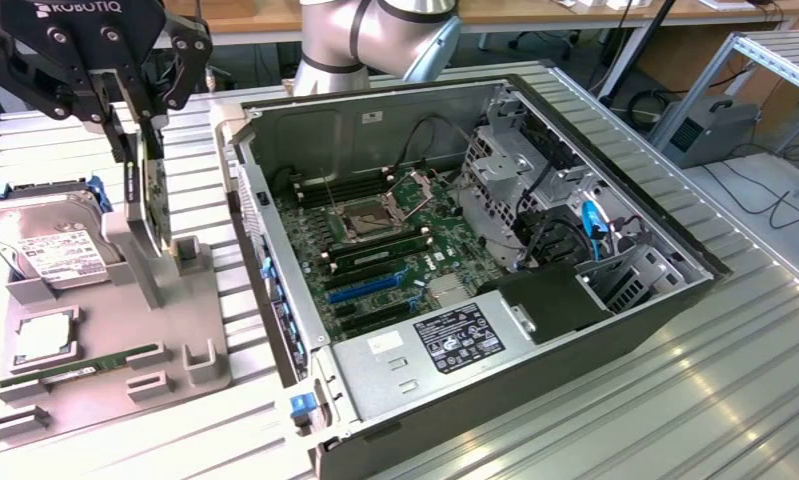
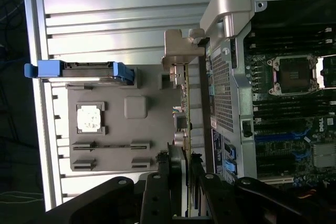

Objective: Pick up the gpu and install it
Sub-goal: 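Pick up the gpu and move the gpu toward the slot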

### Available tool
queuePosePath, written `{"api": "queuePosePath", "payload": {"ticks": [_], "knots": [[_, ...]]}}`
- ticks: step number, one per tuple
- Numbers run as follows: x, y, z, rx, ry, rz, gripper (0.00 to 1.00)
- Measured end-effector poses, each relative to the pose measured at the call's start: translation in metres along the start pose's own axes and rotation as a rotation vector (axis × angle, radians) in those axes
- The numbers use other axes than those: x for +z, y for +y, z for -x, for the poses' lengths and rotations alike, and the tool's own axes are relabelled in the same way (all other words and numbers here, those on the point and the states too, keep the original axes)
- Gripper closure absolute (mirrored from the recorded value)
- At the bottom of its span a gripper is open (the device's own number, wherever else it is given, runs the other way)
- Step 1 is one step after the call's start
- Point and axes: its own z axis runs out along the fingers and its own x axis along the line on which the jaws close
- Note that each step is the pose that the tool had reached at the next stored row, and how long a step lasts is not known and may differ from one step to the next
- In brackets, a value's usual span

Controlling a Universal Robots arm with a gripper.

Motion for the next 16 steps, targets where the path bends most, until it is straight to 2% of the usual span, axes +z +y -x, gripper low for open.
{"api": "queuePosePath", "payload": {"ticks": [10,16], "knots": [[-0.0001,-0.0039,0.002,0.000,0.0000,-0.0005,0.73],[0.0001,-0.0053,0.010,0.000,-0.0001,-0.0005,0.73]]}}
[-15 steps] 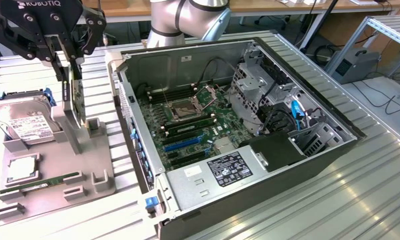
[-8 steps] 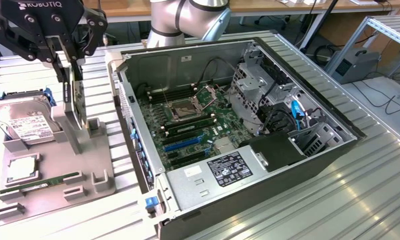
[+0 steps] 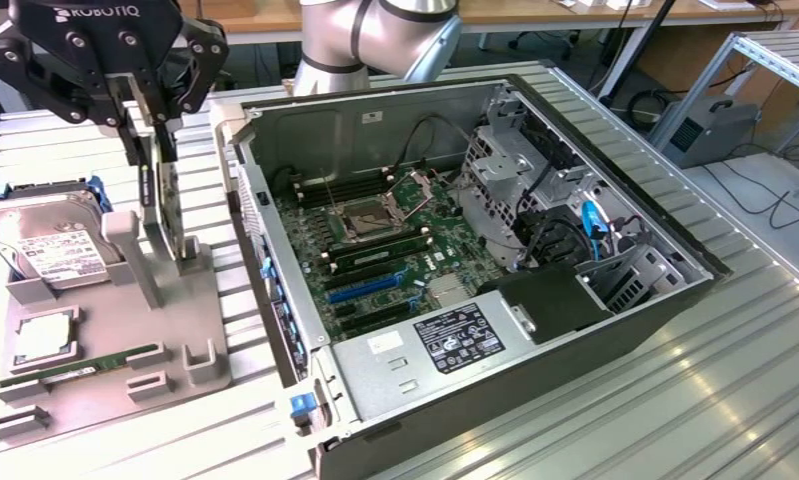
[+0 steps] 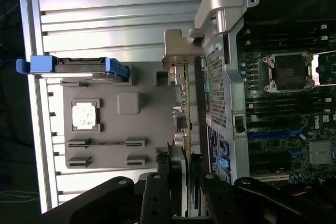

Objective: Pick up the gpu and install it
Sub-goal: 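Pick up the gpu and move the gpu toward the slot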

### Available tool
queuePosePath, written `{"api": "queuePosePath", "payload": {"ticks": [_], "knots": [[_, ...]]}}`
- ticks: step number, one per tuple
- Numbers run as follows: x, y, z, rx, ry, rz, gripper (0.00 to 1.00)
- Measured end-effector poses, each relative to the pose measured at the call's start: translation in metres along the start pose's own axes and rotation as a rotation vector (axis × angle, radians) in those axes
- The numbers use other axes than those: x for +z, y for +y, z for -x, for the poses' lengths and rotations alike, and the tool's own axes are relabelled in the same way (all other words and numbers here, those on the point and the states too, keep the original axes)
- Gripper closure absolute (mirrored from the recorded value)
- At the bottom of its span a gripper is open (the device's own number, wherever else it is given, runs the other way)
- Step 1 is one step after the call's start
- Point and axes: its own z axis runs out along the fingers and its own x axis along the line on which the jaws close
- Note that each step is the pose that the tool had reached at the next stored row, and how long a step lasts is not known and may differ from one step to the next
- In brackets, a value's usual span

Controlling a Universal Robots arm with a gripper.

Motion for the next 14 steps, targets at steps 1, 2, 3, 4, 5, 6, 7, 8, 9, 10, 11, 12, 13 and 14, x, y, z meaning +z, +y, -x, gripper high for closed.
{"api": "queuePosePath", "payload": {"ticks": [1,2,3,4,5,6,7,8,9,10,11,12,13,14], "knots": [[0.0000,0.0000,0.002,0.000,0.0000,-0.0001,0.73],[0.0001,0.0000,0.003,0.000,0.0001,-0.0002,0.73],[0.0001,0.0000,0.004,0.000,0.0000,-0.0003,0.73],[0.0002,0.0000,0.005,0.000,0.0000,-0.0003,0.73],[0.0002,-0.0001,0.006,0.000,0.0000,-0.0003,0.73],[0.0002,-0.0001,0.007,0.000,0.0000,-0.0004,0.73],[0.0003,-0.0001,0.008,0.000,0.0000,-0.0005,0.73],[0.0003,-0.0001,0.010,0.000,0.0000,-0.0005,0.73],[0.0003,-0.0001,0.011,0.000,0.0000,-0.0006,0.73],[0.0004,-0.0001,0.012,0.000,0.0000,-0.0006,0.73],[0.0004,-0.0001,0.013,0.000,-0.0001,-0.0006,0.73],[0.0004,-0.0001,0.014,0.000,0.0000,-0.0008,0.73],[0.0005,0.0000,0.014,0.000,-0.0001,-0.0008,0.73],[0.0005,0.0000,0.015,0.000,0.0000,-0.0009,0.73]]}}
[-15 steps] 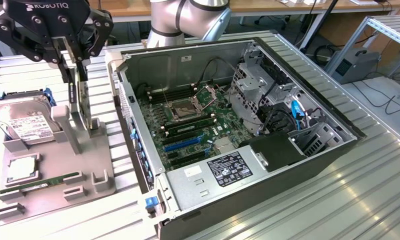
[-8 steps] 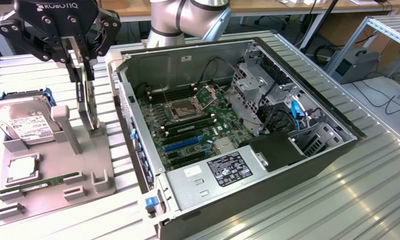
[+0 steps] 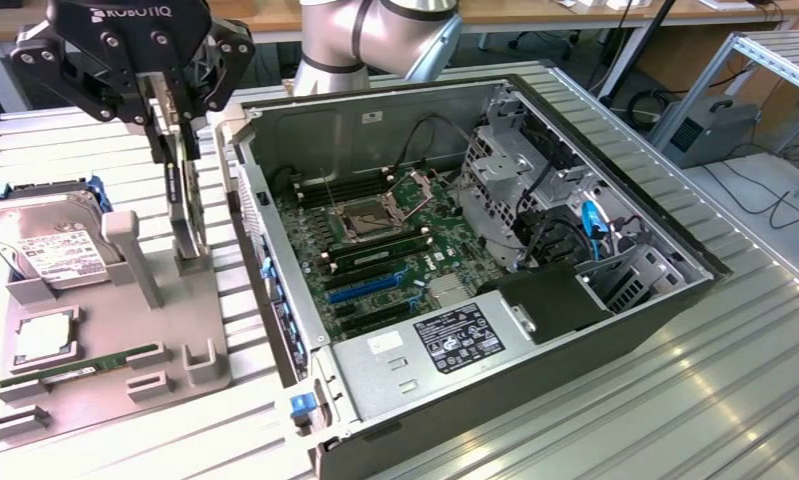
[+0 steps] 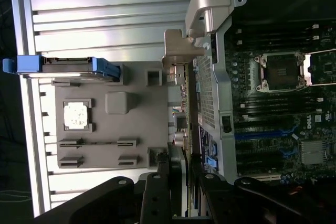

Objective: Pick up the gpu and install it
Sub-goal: 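Pick up the gpu and move the gpu toward the slot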

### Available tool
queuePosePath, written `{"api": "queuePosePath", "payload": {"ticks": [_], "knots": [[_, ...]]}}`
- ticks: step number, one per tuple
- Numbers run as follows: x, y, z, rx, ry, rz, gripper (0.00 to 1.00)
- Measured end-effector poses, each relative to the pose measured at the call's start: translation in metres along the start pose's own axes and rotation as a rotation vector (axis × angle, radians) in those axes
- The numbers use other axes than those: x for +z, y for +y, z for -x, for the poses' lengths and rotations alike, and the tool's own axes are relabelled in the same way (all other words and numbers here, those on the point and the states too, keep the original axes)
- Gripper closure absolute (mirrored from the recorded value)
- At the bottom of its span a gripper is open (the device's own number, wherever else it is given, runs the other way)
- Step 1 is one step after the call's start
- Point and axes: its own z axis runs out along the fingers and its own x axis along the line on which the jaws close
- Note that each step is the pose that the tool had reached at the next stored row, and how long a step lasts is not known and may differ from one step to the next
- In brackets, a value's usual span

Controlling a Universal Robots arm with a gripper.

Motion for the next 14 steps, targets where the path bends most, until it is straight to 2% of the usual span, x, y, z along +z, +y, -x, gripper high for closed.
{"api": "queuePosePath", "payload": {"ticks": [14], "knots": [[0.0005,0.0005,0.014,0.000,-0.0001,-0.0012,0.73]]}}
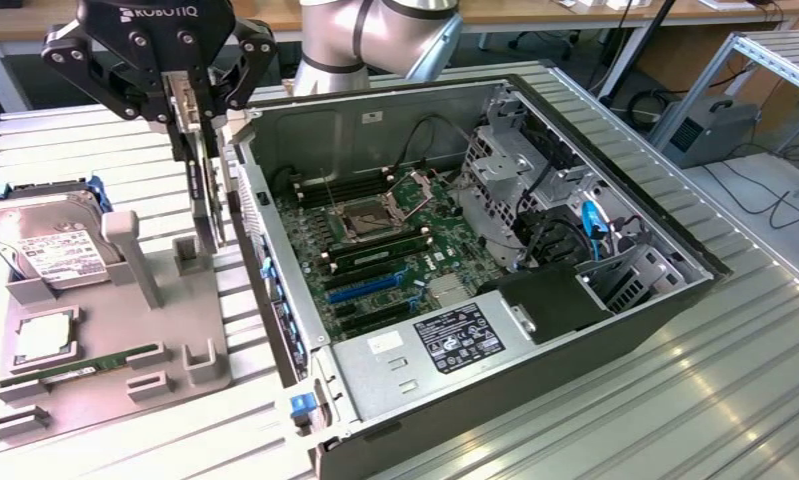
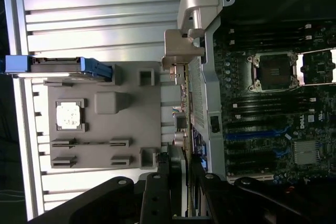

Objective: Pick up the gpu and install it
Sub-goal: 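Pick up the gpu and move the gpu toward the slot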

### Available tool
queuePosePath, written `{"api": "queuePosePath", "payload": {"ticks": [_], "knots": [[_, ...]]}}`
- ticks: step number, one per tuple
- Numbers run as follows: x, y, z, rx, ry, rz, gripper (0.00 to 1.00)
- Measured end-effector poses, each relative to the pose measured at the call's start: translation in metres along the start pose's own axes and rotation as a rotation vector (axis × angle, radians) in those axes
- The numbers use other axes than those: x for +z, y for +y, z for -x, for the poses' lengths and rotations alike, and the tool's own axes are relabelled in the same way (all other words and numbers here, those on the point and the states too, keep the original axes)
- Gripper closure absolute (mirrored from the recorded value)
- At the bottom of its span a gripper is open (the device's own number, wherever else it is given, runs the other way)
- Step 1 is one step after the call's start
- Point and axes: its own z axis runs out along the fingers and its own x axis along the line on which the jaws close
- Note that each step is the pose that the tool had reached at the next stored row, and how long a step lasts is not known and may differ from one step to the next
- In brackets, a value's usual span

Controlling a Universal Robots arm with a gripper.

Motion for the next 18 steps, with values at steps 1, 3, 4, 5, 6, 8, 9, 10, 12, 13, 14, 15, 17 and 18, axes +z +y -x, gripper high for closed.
{"api": "queuePosePath", "payload": {"ticks": [1,3,4,5,6,8,9,10,12,13,14,15,17,18], "knots": [[0.0000,0.0000,0.001,0.000,0.0000,-0.0002,0.73],[0.0001,0.0001,0.003,0.000,0.0000,-0.0003,0.73],[0.0002,0.0002,0.004,0.000,-0.0001,-0.0004,0.73],[0.0002,0.0003,0.006,0.000,-0.0001,-0.0005,0.73],[0.0003,0.0004,0.007,0.000,-0.0001,-0.0005,0.73],[0.0003,0.0005,0.009,0.000,-0.0001,-0.0008,0.73],[0.0004,0.0006,0.010,0.000,-0.0001,-0.0009,0.73],[0.0004,0.0006,0.011,0.000,-0.0001,-0.0010,0.73],[0.0005,0.0008,0.013,0.000,-0.0001,-0.0013,0.73],[0.0005,0.0009,0.014,0.000,-0.0001,-0.0014,0.73],[0.0005,0.0009,0.015,0.000,-0.0001,-0.0015,0.73],[0.0006,0.0010,0.017,0.000,-0.0001,-0.0017,0.73],[0.0007,0.0012,0.019,0.000,-0.0002,-0.0020,0.73],[0.0007,0.0012,0.020,0.000,-0.0001,-0.0022,0.73]]}}
